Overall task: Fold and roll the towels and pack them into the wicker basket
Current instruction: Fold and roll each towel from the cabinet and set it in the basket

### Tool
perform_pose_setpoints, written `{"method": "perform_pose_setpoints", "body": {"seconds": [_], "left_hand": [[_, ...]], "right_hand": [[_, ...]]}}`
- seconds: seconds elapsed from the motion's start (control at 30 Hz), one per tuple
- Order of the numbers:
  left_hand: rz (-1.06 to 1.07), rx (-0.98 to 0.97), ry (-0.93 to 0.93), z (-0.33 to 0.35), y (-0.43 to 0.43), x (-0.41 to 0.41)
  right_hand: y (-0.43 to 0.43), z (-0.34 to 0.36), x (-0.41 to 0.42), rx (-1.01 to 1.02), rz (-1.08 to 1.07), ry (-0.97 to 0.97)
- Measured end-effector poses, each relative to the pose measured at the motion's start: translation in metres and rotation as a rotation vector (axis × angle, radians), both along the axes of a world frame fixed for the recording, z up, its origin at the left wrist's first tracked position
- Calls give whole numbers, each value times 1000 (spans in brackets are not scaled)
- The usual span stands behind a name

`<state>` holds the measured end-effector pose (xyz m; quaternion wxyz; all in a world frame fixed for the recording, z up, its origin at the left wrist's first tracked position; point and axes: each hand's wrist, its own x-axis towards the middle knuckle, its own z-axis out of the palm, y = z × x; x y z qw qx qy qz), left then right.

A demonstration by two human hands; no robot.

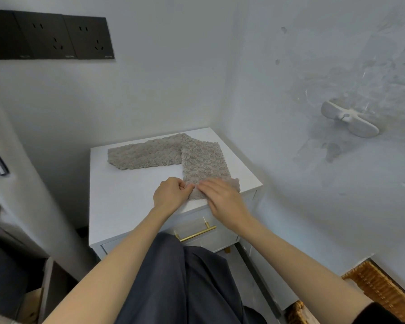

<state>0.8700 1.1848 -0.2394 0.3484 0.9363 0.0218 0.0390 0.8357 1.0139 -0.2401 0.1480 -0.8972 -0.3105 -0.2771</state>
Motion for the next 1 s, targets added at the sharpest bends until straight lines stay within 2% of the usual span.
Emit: {"method": "perform_pose_setpoints", "body": {"seconds": [0.17, 0.3, 0.4, 0.47, 0.6, 0.67, 0.87, 1.0], "left_hand": [[19, -5, 11, 1, -1, -1], [28, 38, 6, 1, -4, -3], [21, 99, -84, 2, -2, -6], [-69, 127, -224, 3, 0, -8], [-413, 274, -466, 2, 2, -10], [-454, 353, -473, 0, 5, -12], [-348, 469, -354, -2, 11, -18], [-347, 397, -285, 6, 8, -17]], "right_hand": [[-5, -18, -2, -105, -57, 189], [-26, -14, 2, -161, -91, 252], [-45, -9, 5, -153, -113, 283], [-52, -5, 9, -192, -101, 309], [-53, -1, 11, -160, -82, 322], [-52, -2, 11, -146, -102, 351], [-50, 1, 19, 8, -133, 482], [-57, 7, 19, -6, -161, 369]]}}
